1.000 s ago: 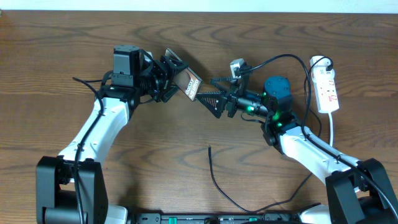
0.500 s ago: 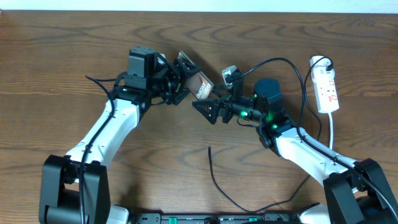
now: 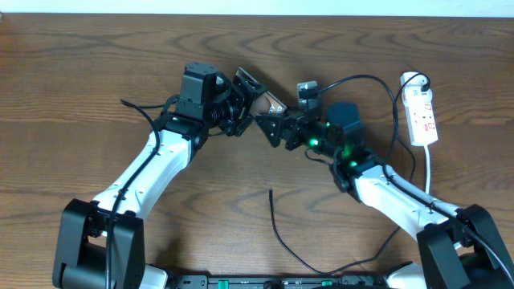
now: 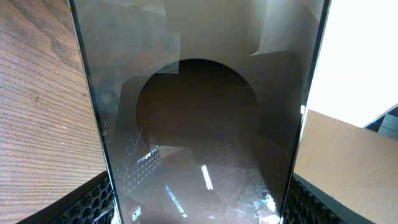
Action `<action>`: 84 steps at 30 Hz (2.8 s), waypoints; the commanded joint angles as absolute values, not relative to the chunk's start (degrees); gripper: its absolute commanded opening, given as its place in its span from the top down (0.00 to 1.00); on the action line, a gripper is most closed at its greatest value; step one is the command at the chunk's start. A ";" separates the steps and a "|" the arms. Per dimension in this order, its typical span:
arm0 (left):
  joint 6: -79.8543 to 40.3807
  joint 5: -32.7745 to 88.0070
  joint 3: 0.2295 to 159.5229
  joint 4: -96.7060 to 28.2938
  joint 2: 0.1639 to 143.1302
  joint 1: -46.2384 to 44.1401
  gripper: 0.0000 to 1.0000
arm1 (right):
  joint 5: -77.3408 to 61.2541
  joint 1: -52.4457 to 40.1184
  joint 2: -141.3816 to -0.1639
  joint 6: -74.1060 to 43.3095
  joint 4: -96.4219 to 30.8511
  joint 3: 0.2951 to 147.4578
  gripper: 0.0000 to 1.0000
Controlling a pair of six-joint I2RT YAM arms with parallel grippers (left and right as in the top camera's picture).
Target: Plug charger to phone and switch on socket
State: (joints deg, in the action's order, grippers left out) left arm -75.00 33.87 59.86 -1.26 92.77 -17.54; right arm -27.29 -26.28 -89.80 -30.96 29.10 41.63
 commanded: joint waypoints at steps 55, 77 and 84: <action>-75.05 36.64 60.16 -0.36 91.35 -19.94 0.10 | -21.34 -28.69 -90.00 -37.17 28.27 42.63 0.99; -74.22 45.52 60.16 2.92 91.35 -10.98 0.09 | -22.52 -22.96 -90.00 -96.51 32.91 42.63 0.99; -74.22 43.13 60.16 3.79 91.46 -8.69 0.09 | -22.65 -27.75 -90.00 -111.28 35.64 42.63 0.99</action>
State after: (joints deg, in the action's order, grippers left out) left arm -75.09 44.53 59.86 3.49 92.77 -9.32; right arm -22.33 -25.98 -90.30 -102.04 34.39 41.63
